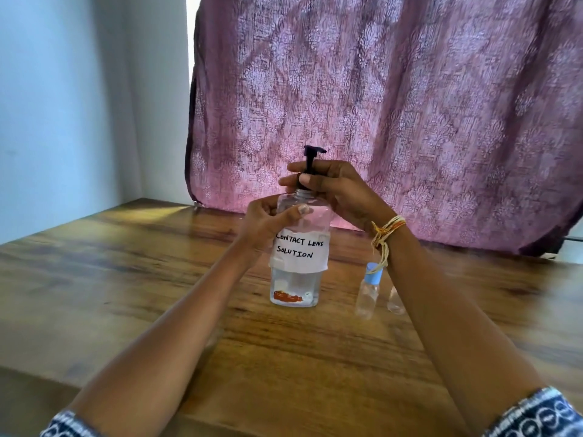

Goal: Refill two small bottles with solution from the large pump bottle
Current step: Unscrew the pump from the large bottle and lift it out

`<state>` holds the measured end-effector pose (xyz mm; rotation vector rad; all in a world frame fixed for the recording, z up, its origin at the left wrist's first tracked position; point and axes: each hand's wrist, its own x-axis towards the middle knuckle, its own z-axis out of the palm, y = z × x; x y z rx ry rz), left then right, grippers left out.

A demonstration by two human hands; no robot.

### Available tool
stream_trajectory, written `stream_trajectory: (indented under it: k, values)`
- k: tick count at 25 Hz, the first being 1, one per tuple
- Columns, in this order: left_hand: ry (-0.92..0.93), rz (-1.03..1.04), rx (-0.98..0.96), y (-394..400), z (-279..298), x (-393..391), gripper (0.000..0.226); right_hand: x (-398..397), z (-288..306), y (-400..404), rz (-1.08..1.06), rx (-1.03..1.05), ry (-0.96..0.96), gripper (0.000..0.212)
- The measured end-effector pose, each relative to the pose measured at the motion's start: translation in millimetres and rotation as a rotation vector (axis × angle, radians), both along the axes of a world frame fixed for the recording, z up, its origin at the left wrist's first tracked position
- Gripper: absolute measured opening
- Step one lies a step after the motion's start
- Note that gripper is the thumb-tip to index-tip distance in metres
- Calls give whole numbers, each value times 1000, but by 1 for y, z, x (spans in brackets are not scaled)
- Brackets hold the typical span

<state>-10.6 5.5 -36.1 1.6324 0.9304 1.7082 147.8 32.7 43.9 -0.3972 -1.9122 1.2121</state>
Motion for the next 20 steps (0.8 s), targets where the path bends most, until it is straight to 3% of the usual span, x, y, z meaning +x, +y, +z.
stream_trajectory:
  k: [3,6,11,14,17,20]
  values:
    - [13,-6,31,-5,2,1,42,-4,-4,-4,-171,98,22,15]
    - [8,-31,58,-9,4,6,34,-7,-6,-4,-252,59,100,17]
    - [-22,-71,29,-8,3,6,47,-1,-8,1,-113,-100,184,21]
    - [-37,-106,6,-6,1,7,41,1,-7,-2,-65,-64,156,28]
    - [-63,-149,23,-4,-1,9,30,-5,-5,-9,-258,91,54,36]
    - [-82,-176,39,-6,-1,9,21,-7,-3,-9,-366,90,74,45]
